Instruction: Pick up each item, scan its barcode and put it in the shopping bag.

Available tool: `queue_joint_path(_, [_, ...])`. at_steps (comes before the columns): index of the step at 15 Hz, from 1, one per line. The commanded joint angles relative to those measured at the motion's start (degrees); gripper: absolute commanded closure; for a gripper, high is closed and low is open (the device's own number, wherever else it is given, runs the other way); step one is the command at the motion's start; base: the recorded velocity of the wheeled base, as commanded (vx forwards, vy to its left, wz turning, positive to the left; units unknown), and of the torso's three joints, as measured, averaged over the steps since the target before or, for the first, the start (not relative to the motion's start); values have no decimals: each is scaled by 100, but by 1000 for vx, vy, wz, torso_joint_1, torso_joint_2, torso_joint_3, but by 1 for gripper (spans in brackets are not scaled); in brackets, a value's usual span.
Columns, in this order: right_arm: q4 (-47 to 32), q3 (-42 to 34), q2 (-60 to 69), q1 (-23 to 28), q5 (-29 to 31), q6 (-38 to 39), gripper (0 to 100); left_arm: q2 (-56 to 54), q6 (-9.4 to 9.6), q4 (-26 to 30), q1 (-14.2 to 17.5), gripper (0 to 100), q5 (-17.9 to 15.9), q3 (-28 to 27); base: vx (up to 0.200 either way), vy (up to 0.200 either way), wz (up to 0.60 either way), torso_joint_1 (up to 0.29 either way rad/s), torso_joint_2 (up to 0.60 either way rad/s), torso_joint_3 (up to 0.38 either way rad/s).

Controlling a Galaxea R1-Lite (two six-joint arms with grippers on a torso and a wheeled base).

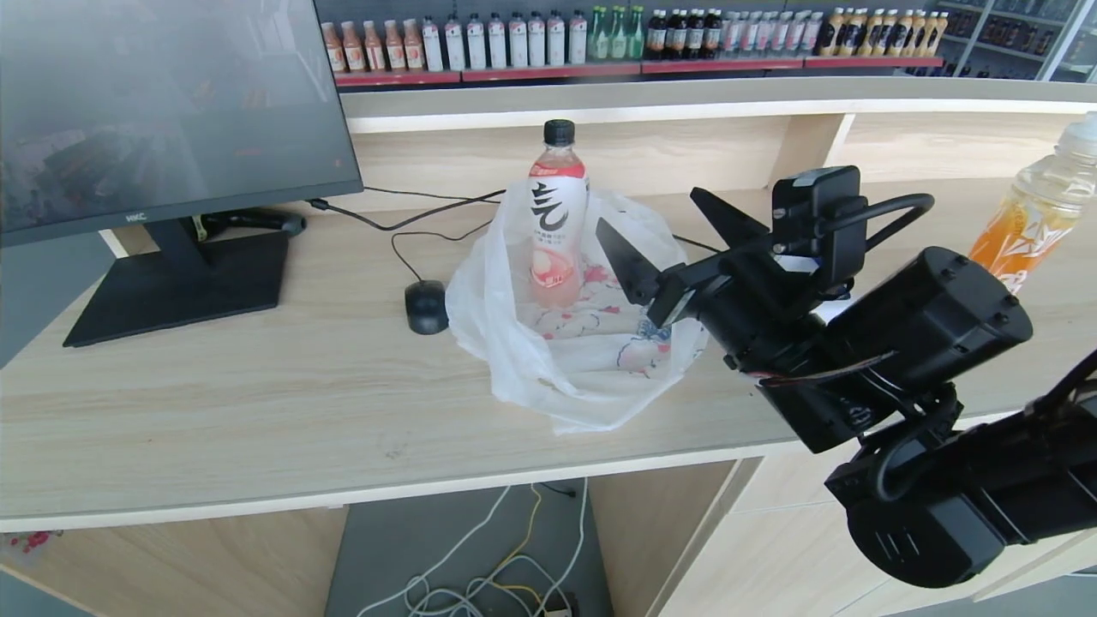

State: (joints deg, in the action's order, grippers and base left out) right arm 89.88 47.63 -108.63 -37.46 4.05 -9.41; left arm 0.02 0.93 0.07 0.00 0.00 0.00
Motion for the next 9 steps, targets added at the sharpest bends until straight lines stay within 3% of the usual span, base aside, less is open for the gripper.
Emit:
queue_joint_path(1, [12, 18, -44, 2, 0, 1, 0, -2, 4, 1, 0, 0, 0, 0, 0, 0, 0, 0, 0, 0])
queue_joint_path(7, [12, -307, 17, -16, 0, 168, 0, -2, -5, 1, 0, 0, 0, 0, 0, 0, 0, 0, 0, 0])
queue_joint_path(9, [12, -720, 70, -33, 0, 168, 0, -2, -5, 1, 0, 0, 0, 0, 0, -200, 0, 0, 0, 2])
